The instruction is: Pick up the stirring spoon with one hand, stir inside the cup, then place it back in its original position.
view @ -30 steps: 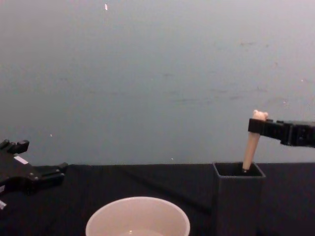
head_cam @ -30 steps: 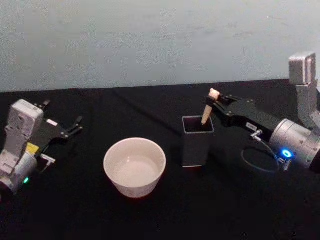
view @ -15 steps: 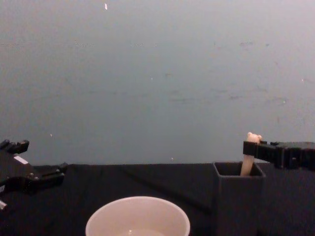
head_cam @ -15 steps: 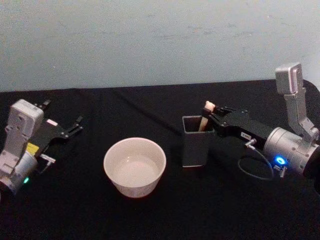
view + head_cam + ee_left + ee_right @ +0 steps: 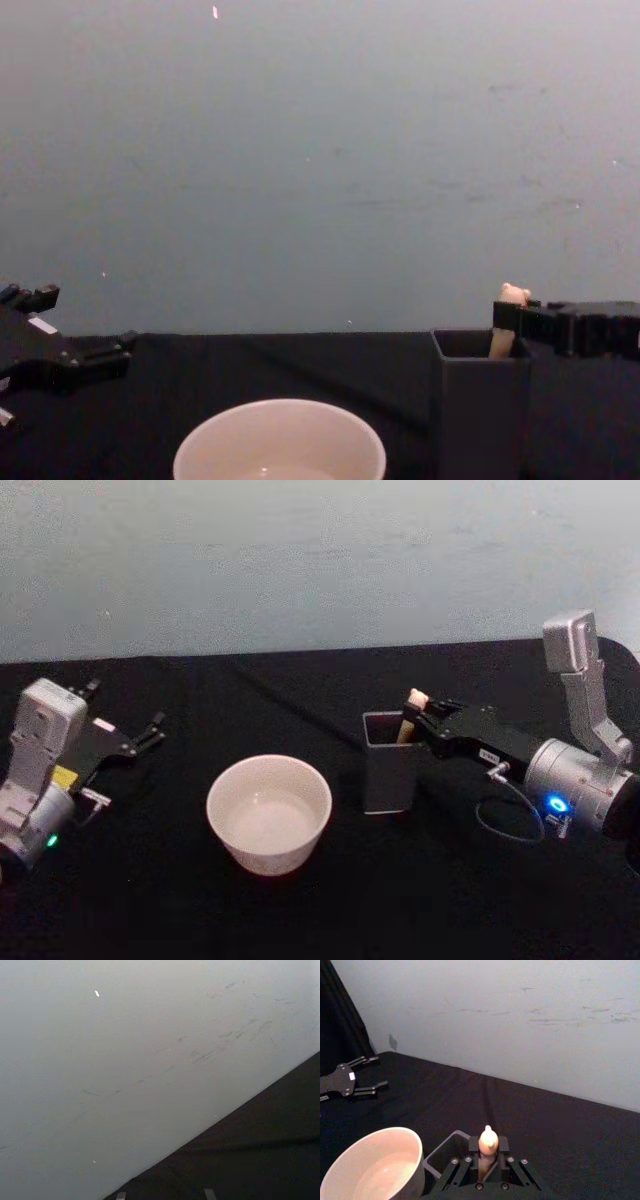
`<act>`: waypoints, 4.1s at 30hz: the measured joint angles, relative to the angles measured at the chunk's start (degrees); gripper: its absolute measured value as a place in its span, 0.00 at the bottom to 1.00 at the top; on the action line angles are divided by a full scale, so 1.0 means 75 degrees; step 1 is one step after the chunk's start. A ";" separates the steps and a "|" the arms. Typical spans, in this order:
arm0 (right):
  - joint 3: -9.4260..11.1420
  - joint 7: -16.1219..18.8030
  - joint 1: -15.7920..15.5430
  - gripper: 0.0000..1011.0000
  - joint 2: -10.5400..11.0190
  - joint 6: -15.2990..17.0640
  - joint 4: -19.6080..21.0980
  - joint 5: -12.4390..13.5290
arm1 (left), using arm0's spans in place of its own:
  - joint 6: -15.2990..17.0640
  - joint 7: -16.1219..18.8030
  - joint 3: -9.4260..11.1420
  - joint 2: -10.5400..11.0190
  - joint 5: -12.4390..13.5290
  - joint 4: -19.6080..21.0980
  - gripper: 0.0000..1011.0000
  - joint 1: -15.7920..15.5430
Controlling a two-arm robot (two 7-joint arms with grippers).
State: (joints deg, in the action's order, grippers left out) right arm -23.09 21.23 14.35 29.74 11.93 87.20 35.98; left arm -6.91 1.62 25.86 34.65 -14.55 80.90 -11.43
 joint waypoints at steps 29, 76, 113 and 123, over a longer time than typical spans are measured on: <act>0.0000 -0.0001 -0.0005 0.22 0.0012 -0.0005 0.0009 0.0004 | 0.0000 0.0000 0.0000 0.0000 0.0000 0.0000 0.99 0.0000; 0.0000 -0.0002 -0.0005 0.99 0.0012 -0.0009 0.0009 0.0009 | 0.0000 0.0000 0.0000 0.0000 0.0000 0.0000 0.99 0.0000; 0.0233 -0.3962 -0.0338 0.99 -0.1108 -0.1990 -0.0540 -0.3998 | 0.0000 0.0000 0.0000 0.0000 0.0000 0.0000 0.99 0.0000; 0.0151 -0.4020 -0.0734 0.99 -0.1187 -0.1693 -0.0988 -0.4374 | 0.0000 0.0000 0.0000 0.0000 0.0000 0.0000 0.99 0.0000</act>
State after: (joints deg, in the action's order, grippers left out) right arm -21.96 -8.93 8.84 20.84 -0.77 79.79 3.18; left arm -6.91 1.62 25.86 34.65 -14.55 80.90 -11.44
